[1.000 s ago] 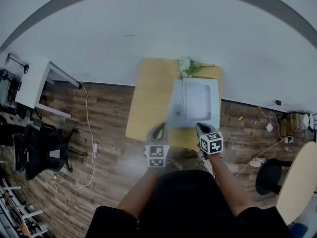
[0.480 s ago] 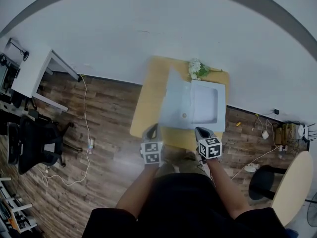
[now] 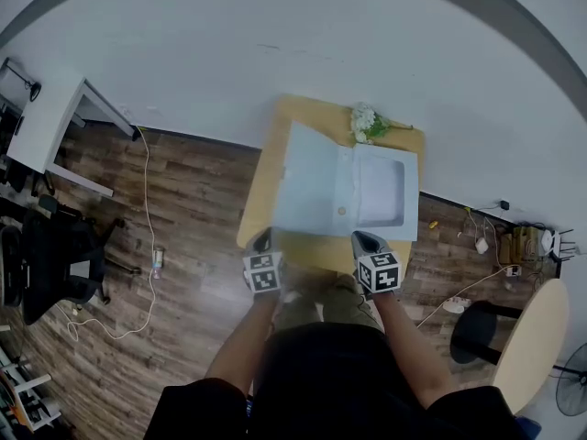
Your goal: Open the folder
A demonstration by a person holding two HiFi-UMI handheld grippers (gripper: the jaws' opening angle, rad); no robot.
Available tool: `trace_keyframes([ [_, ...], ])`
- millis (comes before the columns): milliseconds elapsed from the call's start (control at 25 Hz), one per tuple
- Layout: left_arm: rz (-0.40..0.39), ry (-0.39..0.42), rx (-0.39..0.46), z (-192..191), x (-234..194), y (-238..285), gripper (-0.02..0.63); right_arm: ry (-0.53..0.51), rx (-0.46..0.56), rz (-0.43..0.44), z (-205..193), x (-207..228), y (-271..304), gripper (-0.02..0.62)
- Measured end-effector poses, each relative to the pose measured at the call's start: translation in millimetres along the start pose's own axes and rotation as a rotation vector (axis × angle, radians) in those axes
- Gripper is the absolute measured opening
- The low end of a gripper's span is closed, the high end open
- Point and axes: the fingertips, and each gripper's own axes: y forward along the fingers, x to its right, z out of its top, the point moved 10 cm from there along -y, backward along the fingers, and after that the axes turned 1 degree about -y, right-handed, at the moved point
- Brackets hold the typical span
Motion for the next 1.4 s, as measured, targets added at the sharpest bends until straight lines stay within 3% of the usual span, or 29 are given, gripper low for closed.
trace_keyframes([
  [120,0.005,-0.049,-0.029,-9,-16,9,0.000,-0.016,-0.021,-0.007,-1,-5,10,0.003],
  [480,0.034,-0.036,-0.117,-38,-47,43,0.000,-0.029,-0.021,-0.010,-2,-23,39,0.003],
  [680,0.059,-0.077,-0.090,-37,-60,50,-0.002,-0.017,-0.011,-0.009,3,-34,48,0.003],
  [1000,-0.004,-0.012,-0.050,-36,-44,26,0.000,-0.002,0.007,-0.030,1,-38,37,0.002],
  [1400,-0.143,0.061,0.064,-29,31,-22,0.002,0.019,0.116,-0.031,-7,-32,-17,0.002],
])
